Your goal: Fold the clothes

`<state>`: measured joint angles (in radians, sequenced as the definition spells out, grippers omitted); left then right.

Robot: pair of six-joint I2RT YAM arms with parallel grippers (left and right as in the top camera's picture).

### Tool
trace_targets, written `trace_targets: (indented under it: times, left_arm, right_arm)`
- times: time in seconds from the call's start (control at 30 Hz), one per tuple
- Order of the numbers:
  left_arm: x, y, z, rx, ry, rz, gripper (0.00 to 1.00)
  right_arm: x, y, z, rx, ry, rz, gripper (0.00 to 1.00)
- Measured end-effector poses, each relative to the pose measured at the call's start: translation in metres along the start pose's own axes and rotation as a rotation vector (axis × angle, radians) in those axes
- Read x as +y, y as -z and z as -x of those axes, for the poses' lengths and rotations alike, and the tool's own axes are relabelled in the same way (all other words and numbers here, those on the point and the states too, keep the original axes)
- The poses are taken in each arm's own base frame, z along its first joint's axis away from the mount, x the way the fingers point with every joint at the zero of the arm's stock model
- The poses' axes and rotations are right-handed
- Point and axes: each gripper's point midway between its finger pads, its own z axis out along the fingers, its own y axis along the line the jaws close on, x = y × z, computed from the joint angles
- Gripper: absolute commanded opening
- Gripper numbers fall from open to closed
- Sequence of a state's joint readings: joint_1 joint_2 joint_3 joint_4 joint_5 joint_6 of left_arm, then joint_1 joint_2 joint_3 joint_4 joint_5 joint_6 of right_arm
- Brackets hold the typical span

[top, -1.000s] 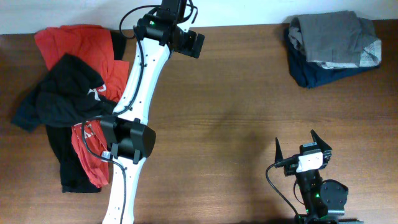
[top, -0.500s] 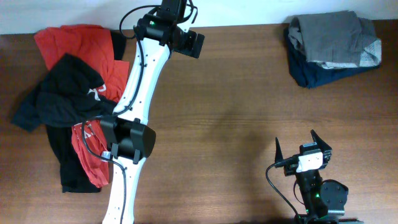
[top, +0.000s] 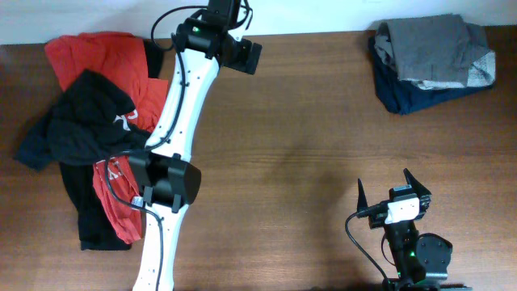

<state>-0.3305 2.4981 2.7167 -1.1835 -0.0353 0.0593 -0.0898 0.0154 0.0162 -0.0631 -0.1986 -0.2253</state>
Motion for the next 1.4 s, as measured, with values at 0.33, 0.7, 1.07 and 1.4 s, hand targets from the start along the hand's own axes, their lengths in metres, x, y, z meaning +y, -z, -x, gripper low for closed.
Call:
trace_targets:
  times: [0.33, 0.7, 1.07, 1.4]
  left_arm:
    - [0.038, 0.092, 0.048, -0.335, 0.053, 0.012, 0.99]
    - [0.056, 0.139, -0.031, -0.422, 0.087, 0.159, 0.99]
    - [0.082, 0.146, -0.118, -0.592, 0.145, 0.212, 0.99]
    - [0.064, 0.157, -0.205, -0.644, 0.146, 0.188, 0.99]
  right_arm:
    - [0.000, 0.000, 0.000, 0.000, 0.000, 0.000, 0.99]
    - [0.000, 0.000, 0.000, -0.002, 0.000, -0.001, 0.99]
    - [0.000, 0.000, 0.000, -0.002, 0.000, -0.001, 0.99]
    - [-0.001, 0.000, 0.000, -0.001, 0.000, -0.004, 0.99]
